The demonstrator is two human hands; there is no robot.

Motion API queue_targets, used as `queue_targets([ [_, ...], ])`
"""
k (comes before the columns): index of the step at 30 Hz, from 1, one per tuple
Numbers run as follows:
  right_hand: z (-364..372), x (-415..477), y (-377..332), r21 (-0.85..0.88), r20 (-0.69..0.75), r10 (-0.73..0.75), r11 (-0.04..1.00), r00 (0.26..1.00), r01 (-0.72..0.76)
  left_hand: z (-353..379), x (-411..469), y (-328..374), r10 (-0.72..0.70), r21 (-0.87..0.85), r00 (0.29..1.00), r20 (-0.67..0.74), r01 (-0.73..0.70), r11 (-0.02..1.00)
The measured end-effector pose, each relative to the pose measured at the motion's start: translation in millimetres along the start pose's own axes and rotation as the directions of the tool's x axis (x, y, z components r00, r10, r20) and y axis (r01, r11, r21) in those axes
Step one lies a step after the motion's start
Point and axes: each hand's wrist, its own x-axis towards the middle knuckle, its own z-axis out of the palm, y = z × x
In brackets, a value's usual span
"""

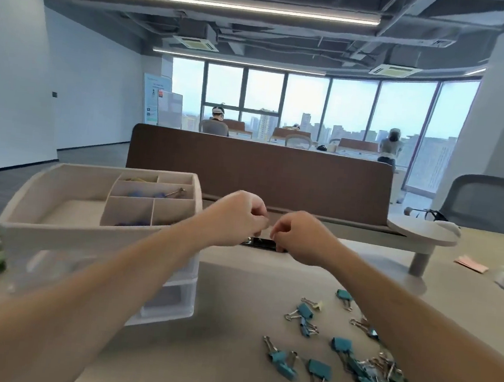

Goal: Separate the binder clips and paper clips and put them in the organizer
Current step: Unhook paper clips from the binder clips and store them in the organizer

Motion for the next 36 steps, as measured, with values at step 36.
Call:
queue_targets([
  [36,6,-77,267,-0.179,-0.004,0.363,0.916,0.932,-0.358,295,94,64,0.169,0.184,0.841,0.514,-0.301,0.936],
])
